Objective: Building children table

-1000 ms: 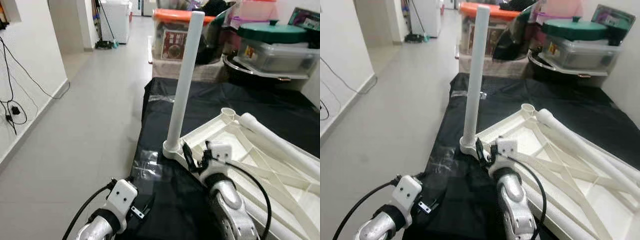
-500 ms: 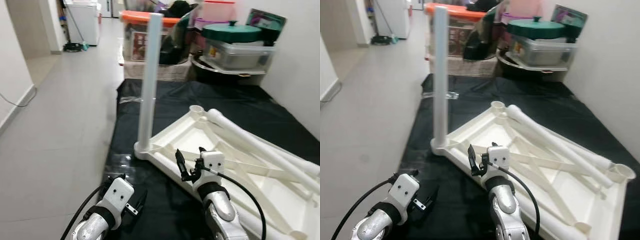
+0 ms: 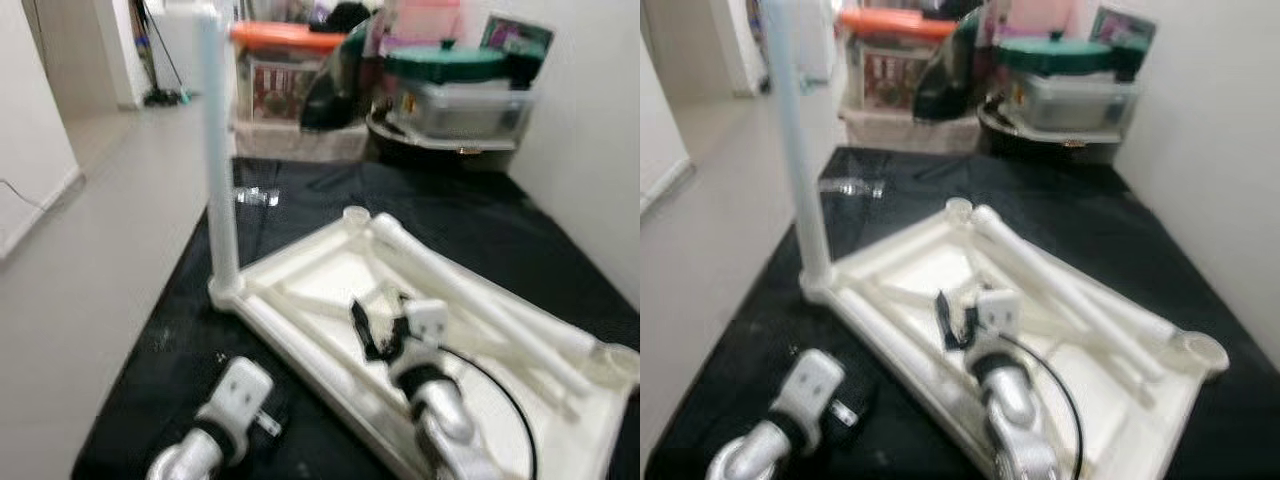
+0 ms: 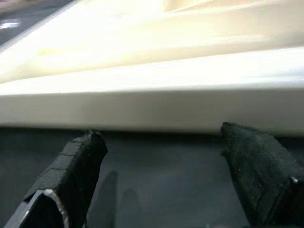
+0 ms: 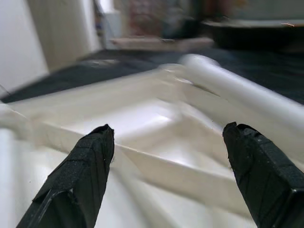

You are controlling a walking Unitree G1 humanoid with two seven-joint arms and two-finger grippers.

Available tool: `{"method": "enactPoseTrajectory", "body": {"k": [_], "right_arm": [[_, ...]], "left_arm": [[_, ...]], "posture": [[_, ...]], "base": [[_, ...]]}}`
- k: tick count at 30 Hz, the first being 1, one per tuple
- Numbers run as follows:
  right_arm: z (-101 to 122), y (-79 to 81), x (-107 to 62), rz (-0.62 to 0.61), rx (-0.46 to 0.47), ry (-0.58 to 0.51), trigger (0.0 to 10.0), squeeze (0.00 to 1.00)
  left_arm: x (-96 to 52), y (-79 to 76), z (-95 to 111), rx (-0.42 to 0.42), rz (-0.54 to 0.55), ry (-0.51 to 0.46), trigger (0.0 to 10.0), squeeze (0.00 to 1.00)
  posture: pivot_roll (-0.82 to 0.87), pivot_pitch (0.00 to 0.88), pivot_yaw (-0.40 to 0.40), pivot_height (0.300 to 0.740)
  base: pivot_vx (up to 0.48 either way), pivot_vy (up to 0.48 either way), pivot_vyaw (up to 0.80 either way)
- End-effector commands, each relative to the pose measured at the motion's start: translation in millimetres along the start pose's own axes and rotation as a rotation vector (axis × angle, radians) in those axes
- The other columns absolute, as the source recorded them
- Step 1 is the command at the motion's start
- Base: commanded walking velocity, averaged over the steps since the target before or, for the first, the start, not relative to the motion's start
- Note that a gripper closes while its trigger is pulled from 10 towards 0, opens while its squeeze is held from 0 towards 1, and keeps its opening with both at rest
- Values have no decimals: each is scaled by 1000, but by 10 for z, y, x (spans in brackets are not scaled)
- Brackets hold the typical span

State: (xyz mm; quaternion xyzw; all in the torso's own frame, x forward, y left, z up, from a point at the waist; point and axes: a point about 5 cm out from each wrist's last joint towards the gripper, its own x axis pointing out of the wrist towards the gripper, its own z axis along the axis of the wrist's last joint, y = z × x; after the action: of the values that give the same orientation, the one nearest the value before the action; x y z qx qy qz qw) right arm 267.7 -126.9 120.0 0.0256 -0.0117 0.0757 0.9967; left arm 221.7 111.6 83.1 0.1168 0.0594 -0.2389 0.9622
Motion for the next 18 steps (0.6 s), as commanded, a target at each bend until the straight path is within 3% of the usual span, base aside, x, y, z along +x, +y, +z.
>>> {"method": "enactPoseTrajectory", "body": {"k": [1,11,15,18], "right_arm": [[-24,7,-9,6,26,15,10000,0],[10,-11,5,8,46,1,10000,0],[67,-38,27,12,109,-7,10000,0],[149,-117,34,40,206,-4,10000,0]], "left_arm": [[-6,43,-22,-4,12,12,10000,0],[8,51,-14,-10,11,5,10000,0],[5,54,-10,-11,14,3,10000,0],[0,57,-5,-14,19,1,10000,0]], "posture": [[109,0,-70,740],[108,0,-70,740],[105,0,-68,740],[100,0,-66,740]], "base": [[0,0,0],[0,0,0],[0,0,0],[0,0,0]]}}
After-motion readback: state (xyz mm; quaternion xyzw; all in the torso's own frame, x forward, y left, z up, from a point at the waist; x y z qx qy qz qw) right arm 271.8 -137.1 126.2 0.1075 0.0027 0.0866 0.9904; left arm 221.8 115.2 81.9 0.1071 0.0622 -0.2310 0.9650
